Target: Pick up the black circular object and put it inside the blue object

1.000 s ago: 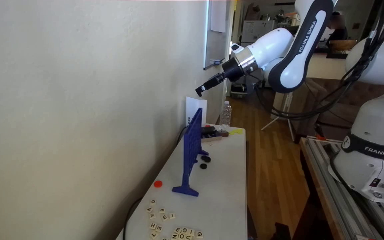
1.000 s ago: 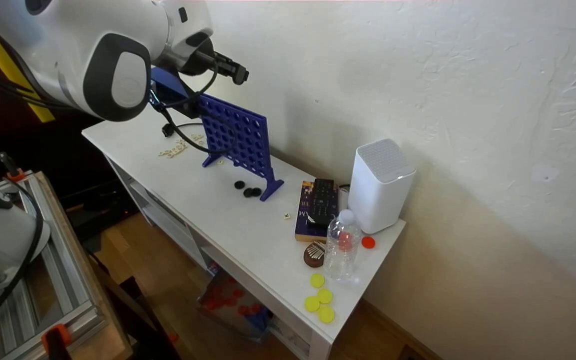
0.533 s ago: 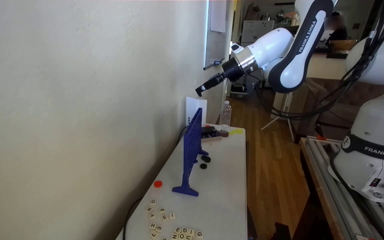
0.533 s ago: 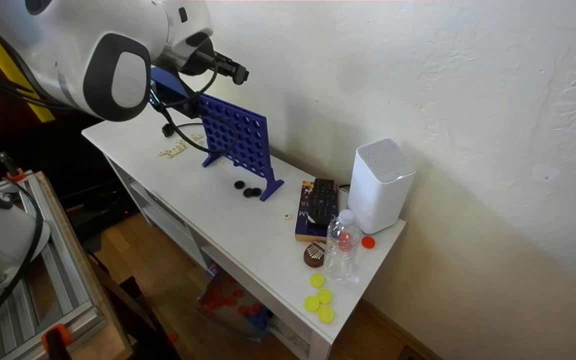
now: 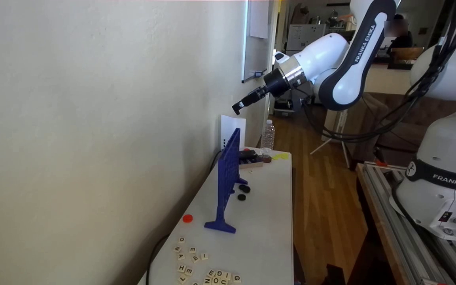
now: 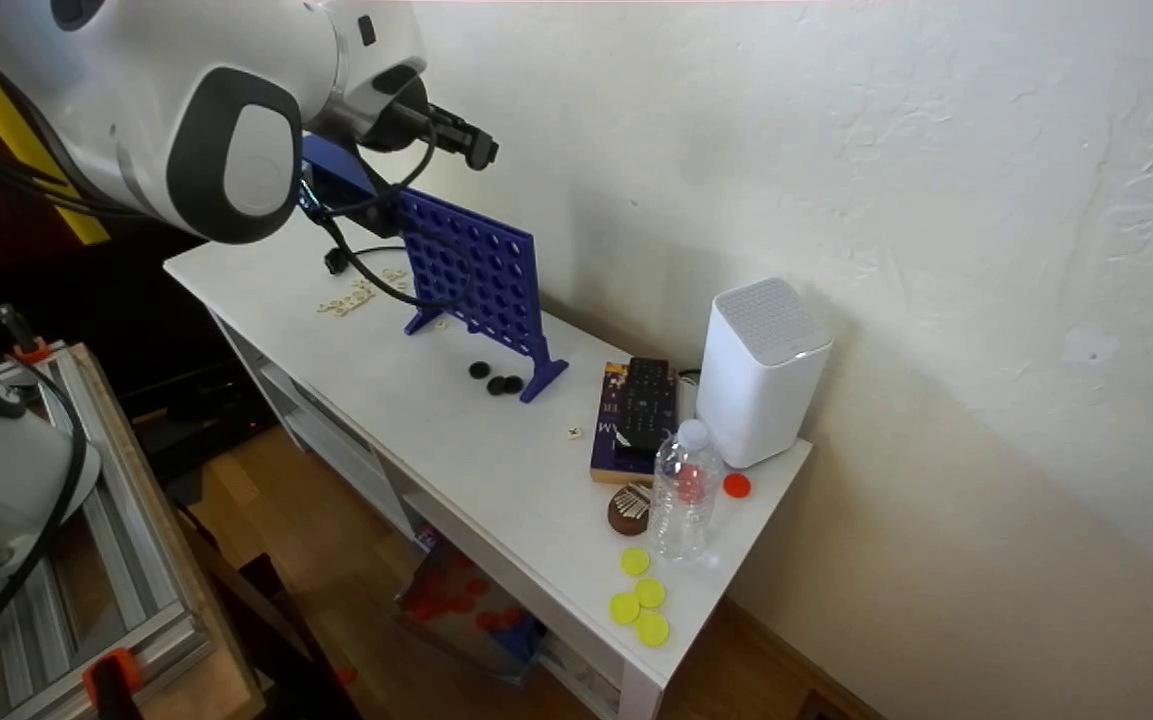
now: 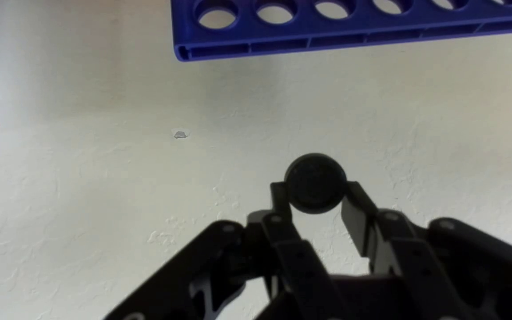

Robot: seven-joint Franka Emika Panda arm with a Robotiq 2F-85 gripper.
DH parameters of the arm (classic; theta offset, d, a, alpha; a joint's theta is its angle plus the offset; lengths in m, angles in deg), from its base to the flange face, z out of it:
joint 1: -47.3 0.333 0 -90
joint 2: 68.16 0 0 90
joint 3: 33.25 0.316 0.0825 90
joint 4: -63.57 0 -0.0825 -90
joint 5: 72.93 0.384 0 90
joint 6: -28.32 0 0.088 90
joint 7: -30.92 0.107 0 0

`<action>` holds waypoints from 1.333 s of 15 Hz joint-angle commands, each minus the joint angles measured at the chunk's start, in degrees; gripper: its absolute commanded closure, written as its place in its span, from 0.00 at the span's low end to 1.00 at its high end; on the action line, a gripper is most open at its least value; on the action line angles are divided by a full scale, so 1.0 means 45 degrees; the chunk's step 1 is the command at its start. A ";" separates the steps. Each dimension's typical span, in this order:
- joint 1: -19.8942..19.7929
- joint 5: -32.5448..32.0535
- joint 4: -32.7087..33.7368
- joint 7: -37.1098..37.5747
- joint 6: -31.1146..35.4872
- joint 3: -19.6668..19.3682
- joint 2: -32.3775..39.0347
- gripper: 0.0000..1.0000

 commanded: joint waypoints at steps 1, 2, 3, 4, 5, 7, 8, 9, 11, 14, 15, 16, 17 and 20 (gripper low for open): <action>0.0080 0.0142 0.0000 -0.0211 0.0126 -0.0075 0.0041 0.90; 0.0101 0.0180 0.0007 -0.0262 0.0124 -0.0119 0.0123 0.90; 0.0163 0.0352 0.0016 -0.0423 0.0242 -0.0212 0.0174 0.90; 0.0217 0.0476 0.0018 -0.0565 0.0252 -0.0321 0.0250 0.90; 0.0285 0.0574 0.0021 -0.0709 0.0275 -0.0457 0.0346 0.90; 0.0459 0.0628 0.0021 -0.1088 0.0335 -0.0821 0.0610 0.90; 0.2089 0.0261 0.0134 -0.0694 0.0856 -0.2576 0.0412 0.90; 0.2543 0.0247 0.0141 -0.0819 0.1202 -0.3125 0.0617 0.90; 0.4166 0.0023 0.0147 -0.0974 0.2166 -0.4876 0.0998 0.90; 0.6760 0.0087 0.0133 -0.1178 0.3321 -0.7311 0.1478 0.90; 0.7497 0.0104 0.0129 -0.1195 0.3624 -0.7960 0.1629 0.90; 0.8151 0.0002 0.0192 -0.1112 0.3767 -0.8559 0.1773 0.90; 0.8599 0.0024 0.0116 -0.0459 0.3568 -0.9053 0.1222 0.65; 0.9407 0.0047 0.0144 -0.0508 0.3840 -0.9668 0.1570 0.65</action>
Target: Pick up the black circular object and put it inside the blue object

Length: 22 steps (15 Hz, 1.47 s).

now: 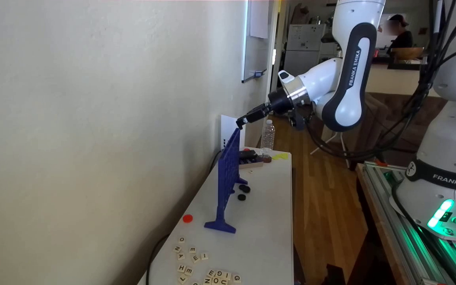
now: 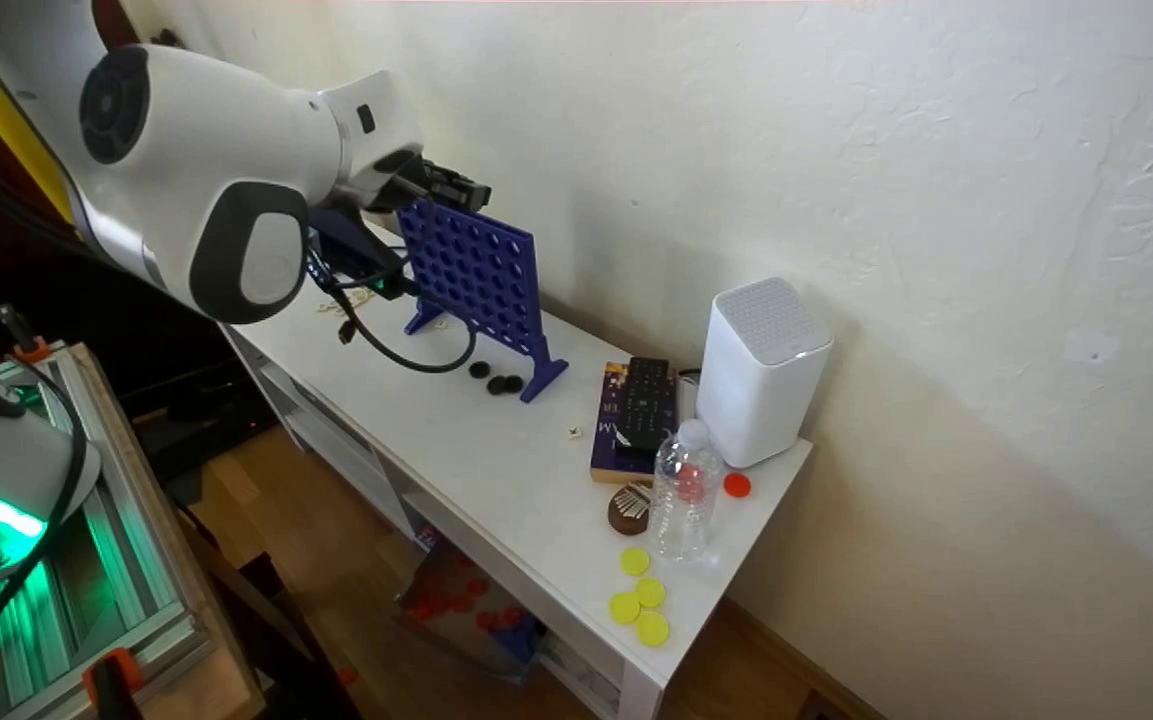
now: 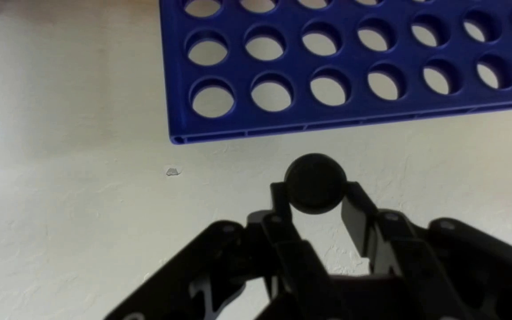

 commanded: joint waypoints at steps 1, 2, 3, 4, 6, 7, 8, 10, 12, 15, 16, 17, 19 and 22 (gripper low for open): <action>0.1363 -0.0092 0.0080 0.0440 0.0340 -0.1326 -0.0079 0.65; 0.1360 -0.0092 0.0087 0.0436 0.0344 -0.1343 -0.0079 0.90; 0.1577 0.0047 0.0122 0.0399 0.0366 -0.1543 -0.0074 0.90; 0.1975 0.0160 0.0167 0.0372 0.0430 -0.1938 -0.0030 0.90; 0.2683 0.0236 0.0271 0.0440 0.0540 -0.2606 0.0094 0.90; 0.2981 0.0219 0.0335 0.0485 0.0700 -0.2875 0.0192 0.90; 0.3261 0.0275 0.0363 0.0486 0.0887 -0.3118 0.0232 0.90; 0.3750 0.0310 0.0387 0.0566 0.1164 -0.3551 0.0243 0.90; 0.4084 0.0350 0.0443 0.0638 0.1414 -0.3864 0.0294 0.90; 0.4451 0.0612 0.0607 0.0527 0.1649 -0.4173 0.0447 0.90; 0.4517 0.0635 0.0653 0.0581 0.1685 -0.4228 0.0507 0.90; 0.4586 0.0699 0.0702 0.0599 0.1719 -0.4258 0.0577 0.90; 0.4711 0.0897 0.0789 0.0499 0.1754 -0.4293 0.0745 0.90; 0.4792 0.0910 0.0987 0.0526 0.1804 -0.4260 0.1019 0.90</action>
